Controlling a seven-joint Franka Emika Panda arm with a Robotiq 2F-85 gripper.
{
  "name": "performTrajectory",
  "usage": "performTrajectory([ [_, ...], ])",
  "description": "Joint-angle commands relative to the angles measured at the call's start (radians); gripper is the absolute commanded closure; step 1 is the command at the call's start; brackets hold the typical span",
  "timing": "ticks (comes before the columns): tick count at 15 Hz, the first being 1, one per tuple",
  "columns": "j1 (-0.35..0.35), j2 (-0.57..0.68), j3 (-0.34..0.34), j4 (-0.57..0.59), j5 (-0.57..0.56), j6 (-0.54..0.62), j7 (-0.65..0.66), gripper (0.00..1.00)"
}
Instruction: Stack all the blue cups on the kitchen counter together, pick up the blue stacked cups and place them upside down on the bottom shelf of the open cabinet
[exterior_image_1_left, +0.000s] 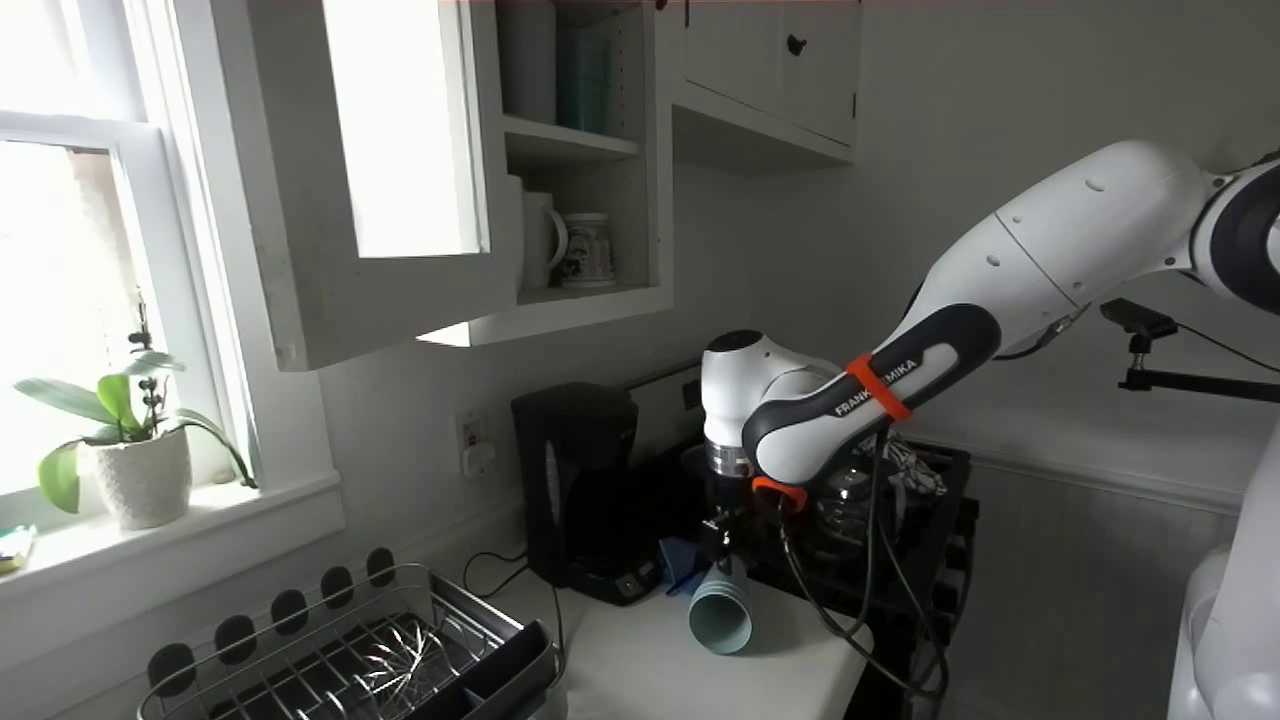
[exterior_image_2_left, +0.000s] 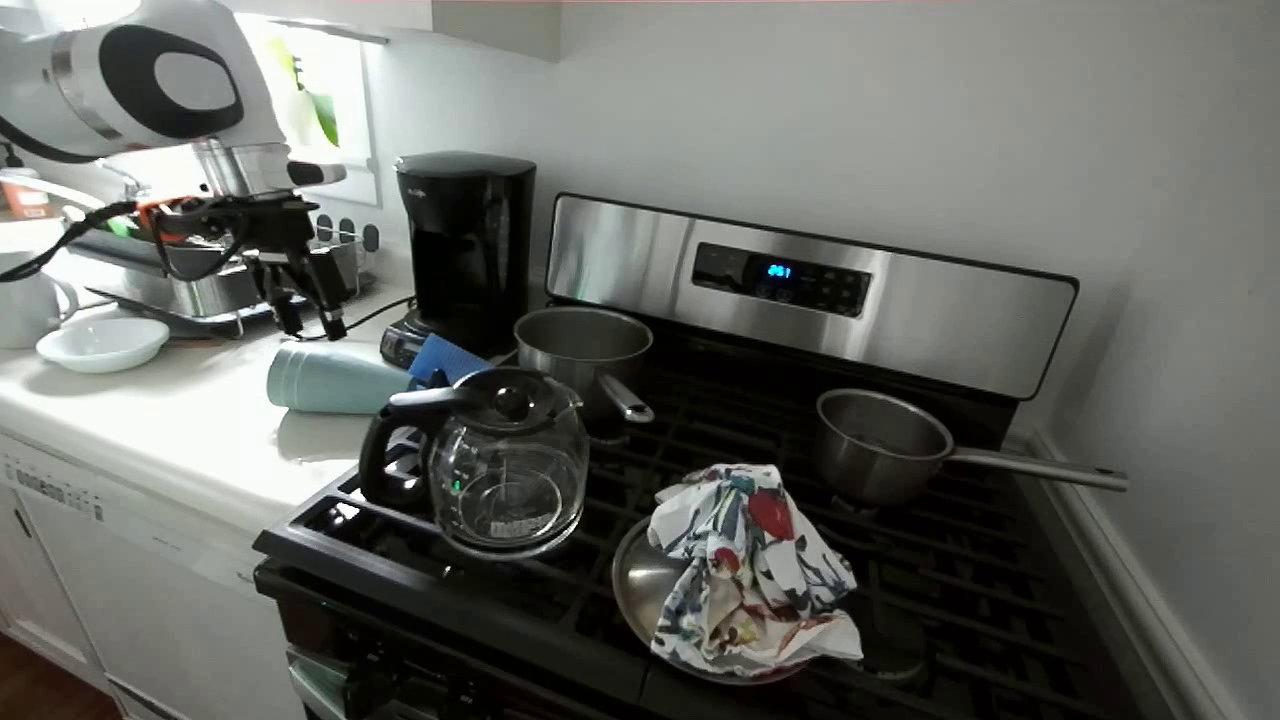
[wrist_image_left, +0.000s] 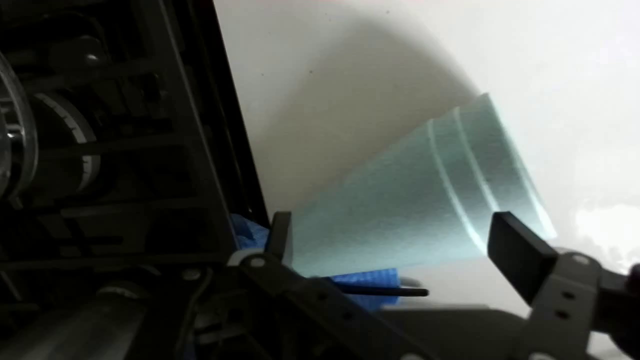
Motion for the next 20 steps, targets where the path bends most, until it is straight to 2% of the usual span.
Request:
performTrajectory([
  [1, -0.020, 0.000, -0.010, 0.001, 0.013, 0.002, -0.002, 0.00],
  [5, -0.028, 0.000, -0.017, 0.001, 0.027, 0.004, 0.000, 0.00],
  [9, -0.029, 0.112, -0.040, 0.087, 0.223, 0.057, 0.020, 0.00],
  [14, -0.027, 0.230, -0.056, 0.188, 0.409, 0.110, 0.089, 0.00],
  [17, -0.018, 0.297, -0.066, 0.244, 0.430, 0.057, 0.183, 0.00],
  [20, -0.016, 0.342, -0.078, 0.284, 0.422, 0.008, 0.222, 0.00],
])
